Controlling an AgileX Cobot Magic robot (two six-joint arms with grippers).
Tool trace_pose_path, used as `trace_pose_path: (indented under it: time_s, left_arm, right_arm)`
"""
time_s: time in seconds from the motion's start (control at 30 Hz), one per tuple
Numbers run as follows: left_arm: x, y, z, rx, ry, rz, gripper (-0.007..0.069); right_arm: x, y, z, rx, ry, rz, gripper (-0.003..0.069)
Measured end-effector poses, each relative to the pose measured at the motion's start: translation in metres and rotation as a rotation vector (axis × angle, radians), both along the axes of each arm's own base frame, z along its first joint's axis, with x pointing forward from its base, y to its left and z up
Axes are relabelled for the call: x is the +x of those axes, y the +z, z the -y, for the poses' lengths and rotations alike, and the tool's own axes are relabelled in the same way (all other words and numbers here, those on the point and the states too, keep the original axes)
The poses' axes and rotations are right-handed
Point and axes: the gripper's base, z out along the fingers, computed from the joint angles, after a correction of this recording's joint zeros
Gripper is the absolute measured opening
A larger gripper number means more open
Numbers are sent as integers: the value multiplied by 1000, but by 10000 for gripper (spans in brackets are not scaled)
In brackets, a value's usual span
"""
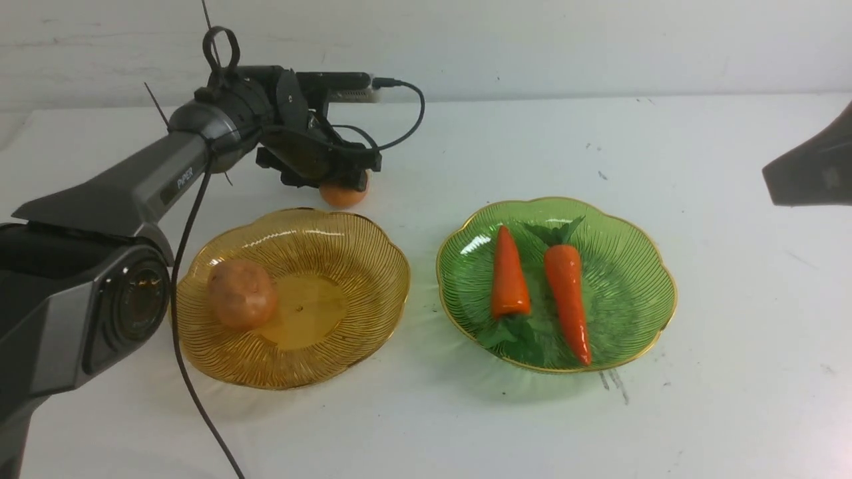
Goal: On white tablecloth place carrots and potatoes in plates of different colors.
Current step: 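Put the potatoes from the left side into the left plate with the left gripper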
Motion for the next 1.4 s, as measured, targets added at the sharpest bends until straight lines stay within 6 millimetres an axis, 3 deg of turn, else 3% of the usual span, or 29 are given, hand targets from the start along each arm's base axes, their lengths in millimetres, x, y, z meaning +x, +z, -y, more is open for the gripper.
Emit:
trace_pose_path:
  time_s: [0.07, 0.2, 0.33, 0.43, 0.63, 0.73, 0.93, 1.1, 1.17, 1.2, 1.23, 1.3, 1.33, 1.4]
  left_arm:
    - [-11, 12, -3, 19, -7, -8, 406]
    - [-27, 1, -6, 33, -11, -85, 406]
    - [-52, -27, -4, 41, -29, -228, 406]
    - [-67, -66, 3, 67, -64, -367, 405]
    - [-60, -101, 19, 104, -144, -381, 408]
    - [-49, -120, 23, 110, -144, -360, 464]
    - [-46, -127, 22, 122, -120, -373, 661]
    - [-50, -127, 21, 120, -99, -420, 679]
    - [-52, -120, 20, 128, -99, -444, 609]
    - [-53, -112, 20, 131, -99, -434, 529]
    - [-54, -102, 19, 129, -97, -409, 442]
    - [-62, -72, 16, 118, -96, -336, 169]
    - [-68, -58, 15, 111, -95, -305, 99]
    - [-82, -27, 11, 94, -95, -230, 30]
  right_arm:
    - [0, 0, 0, 2, 1, -1, -15]
    - [0, 0, -1, 7, 3, -3, -15]
    - [-1, 0, -2, 26, 10, -11, -15]
    - [-2, 1, -3, 37, 14, -16, -15]
    - [-2, 1, -3, 39, 15, -16, -15]
    - [-2, 1, -3, 35, 19, -14, -15]
    - [-1, 0, -2, 4, 40, 5, -15]
    - [-4, 2, -1, 0, 41, 19, -15]
    - [-13, 8, 3, 14, 41, 47, -15]
    - [-20, 13, 6, 21, 41, 69, -15]
    - [-33, 20, 13, 30, 37, 115, -15]
    - [-55, 31, 24, 49, 19, 198, -15]
    - [-68, 35, 32, 67, -5, 272, -15]
    - [-84, 37, 44, 98, -57, 398, -15]
